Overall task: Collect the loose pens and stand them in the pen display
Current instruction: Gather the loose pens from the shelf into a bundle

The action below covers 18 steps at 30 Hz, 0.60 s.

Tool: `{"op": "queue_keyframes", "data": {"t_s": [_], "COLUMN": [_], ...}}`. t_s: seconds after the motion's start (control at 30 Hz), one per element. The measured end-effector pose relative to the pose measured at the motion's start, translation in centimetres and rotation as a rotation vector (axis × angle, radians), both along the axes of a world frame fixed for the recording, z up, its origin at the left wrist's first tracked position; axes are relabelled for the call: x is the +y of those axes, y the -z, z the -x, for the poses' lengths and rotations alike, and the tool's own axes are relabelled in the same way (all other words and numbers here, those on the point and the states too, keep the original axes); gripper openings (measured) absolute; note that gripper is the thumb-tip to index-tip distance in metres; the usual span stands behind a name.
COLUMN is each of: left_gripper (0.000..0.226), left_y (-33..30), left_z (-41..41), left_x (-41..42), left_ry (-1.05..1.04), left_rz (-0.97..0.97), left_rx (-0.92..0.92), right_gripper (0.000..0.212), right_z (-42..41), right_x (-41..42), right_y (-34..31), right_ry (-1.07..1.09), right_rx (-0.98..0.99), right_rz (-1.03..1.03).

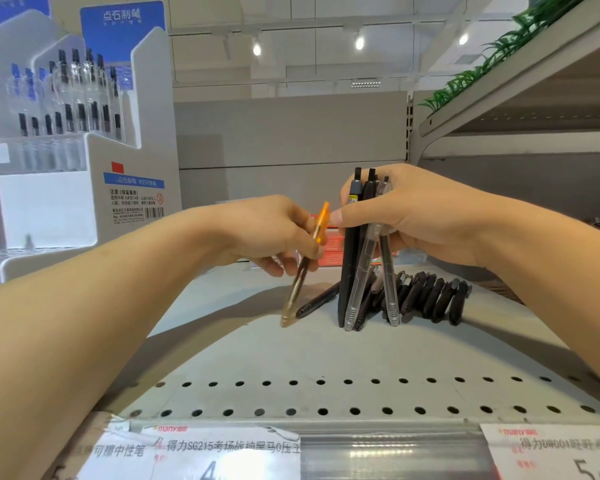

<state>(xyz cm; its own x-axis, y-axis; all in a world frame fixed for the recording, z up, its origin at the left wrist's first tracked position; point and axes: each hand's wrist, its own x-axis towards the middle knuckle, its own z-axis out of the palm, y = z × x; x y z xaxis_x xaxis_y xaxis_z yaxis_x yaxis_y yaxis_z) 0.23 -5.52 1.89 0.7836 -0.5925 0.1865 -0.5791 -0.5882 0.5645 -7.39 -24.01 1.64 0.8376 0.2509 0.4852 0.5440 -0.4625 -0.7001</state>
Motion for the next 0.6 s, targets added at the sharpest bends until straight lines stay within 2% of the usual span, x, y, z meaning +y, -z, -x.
{"op": "queue_keyframes", "data": {"t_s": [0.1, 0.23, 0.37, 0.5, 0.6], "left_gripper": [0.017, 0.005, 0.003, 0.008, 0.008], "left_y": [-0.4, -0.3, -0.3, -0.2, -0.3], "left_z": [0.6, 1.4, 1.6, 1.3, 1.2], "left_x": [0.4, 0.3, 0.3, 0.1, 0.2], "left_ry": [0.1, 0.202, 0.272, 0.314, 0.358], "left_rz": [0.085, 0.113, 0.149, 0.182, 0.203], "left_rx": [0.02, 0.007, 0.012, -0.029, 0.021], "right_gripper": [0.02, 0.021, 0.001, 0.009, 0.013], "right_z": [-0.1, -0.1, 0.0, 0.3, 0.3], "right_x": [0.0, 0.0, 0.0, 0.2, 0.2], "right_y": [0.0, 0.0, 0.1, 0.0, 0.0], "right_ry": [-0.002, -0.027, -0.004, -0.001, 0.021], "right_rx": [0.005, 0.023, 0.025, 0.009, -0.008], "right_rz": [0.011, -0.012, -0.012, -0.03, -0.036]}}
